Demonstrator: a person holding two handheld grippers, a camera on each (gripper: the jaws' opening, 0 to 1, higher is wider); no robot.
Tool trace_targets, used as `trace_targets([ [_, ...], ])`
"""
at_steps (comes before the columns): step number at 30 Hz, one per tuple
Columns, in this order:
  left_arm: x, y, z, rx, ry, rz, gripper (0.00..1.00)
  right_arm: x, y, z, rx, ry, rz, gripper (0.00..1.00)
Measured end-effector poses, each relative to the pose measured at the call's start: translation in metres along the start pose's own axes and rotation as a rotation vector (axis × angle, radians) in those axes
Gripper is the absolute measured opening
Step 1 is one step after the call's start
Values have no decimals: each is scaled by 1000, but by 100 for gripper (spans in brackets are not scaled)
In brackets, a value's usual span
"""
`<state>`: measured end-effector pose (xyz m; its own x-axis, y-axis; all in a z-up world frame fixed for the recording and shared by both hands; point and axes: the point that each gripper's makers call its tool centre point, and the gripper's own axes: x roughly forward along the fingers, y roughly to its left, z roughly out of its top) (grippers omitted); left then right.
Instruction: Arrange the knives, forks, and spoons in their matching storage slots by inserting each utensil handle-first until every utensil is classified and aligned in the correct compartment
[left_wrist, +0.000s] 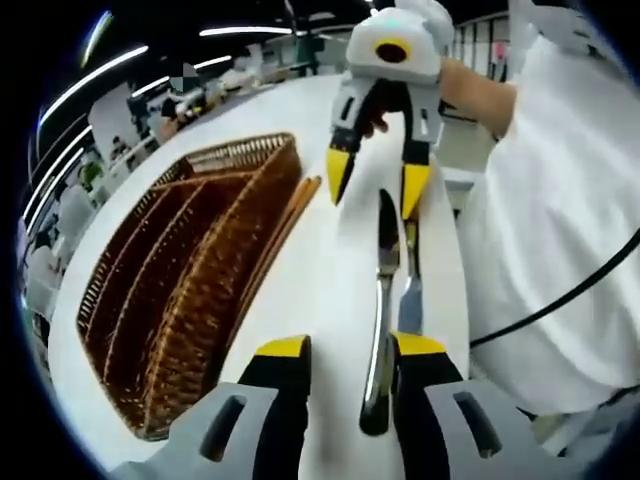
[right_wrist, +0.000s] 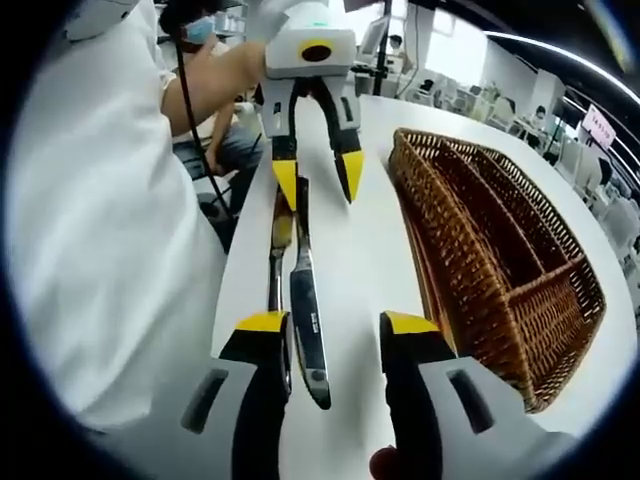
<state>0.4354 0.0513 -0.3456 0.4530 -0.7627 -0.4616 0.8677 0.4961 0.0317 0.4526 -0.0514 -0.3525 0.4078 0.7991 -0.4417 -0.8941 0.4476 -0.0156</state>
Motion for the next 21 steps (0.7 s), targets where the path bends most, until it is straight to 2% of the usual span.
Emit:
trace_targets([
  [8, -2, -5, -6, 24, 46, -28, 29, 2, 13, -4, -29, 27, 58, 35],
  [13, -5, -11, -10, 62, 101, -68, 28, 5, 35, -10, -82, 80, 152, 33],
  [17, -5, -13, -12, 71, 116, -80, 28, 6, 39, -10, -96, 90, 169, 32],
  [21, -6, -17, -19, 94, 158, -101, 28, 5, 49, -15, -143, 129, 202, 30],
])
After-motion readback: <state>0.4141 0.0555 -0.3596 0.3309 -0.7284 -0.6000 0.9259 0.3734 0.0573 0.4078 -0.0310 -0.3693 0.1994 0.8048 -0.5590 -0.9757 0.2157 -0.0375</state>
